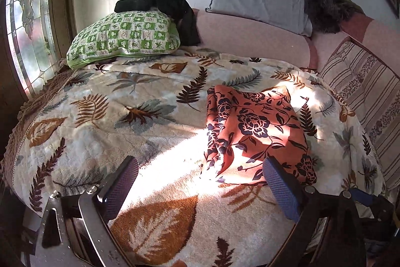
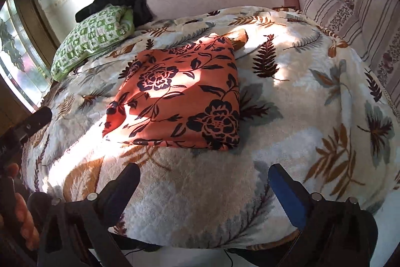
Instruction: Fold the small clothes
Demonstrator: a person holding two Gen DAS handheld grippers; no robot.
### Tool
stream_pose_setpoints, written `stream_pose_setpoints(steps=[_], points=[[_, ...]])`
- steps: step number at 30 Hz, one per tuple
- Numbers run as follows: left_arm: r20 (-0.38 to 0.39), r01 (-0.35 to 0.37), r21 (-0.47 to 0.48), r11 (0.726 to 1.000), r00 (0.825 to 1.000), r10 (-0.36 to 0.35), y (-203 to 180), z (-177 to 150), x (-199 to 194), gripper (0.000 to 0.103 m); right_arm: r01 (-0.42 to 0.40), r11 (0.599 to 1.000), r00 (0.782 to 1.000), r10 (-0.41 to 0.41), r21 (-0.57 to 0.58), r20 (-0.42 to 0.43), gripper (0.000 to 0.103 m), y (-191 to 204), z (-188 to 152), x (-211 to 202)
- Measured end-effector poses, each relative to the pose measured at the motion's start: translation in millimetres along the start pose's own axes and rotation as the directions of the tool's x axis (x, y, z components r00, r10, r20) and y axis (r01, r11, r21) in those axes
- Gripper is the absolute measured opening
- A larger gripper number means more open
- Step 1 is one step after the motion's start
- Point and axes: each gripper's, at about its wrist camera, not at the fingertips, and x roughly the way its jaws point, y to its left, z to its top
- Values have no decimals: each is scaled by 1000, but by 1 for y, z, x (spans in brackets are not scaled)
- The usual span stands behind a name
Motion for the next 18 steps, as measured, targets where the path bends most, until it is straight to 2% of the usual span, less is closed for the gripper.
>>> stream_pose_setpoints(steps=[4,10,18], points=[[1,1,45,999,1000,-1,-13,3,-12,101,43,997,998,-39,-66,55,103,10,6,-22],[21,-15,54,998,1000,14,-24,8,-23,101,80,989,995,-72,-121,69,103,17,10,-30],[17,-4,66,998,1000,3,-35,20,-19,101,116,983,991,-104,-145,87,103,16,19,-29]])
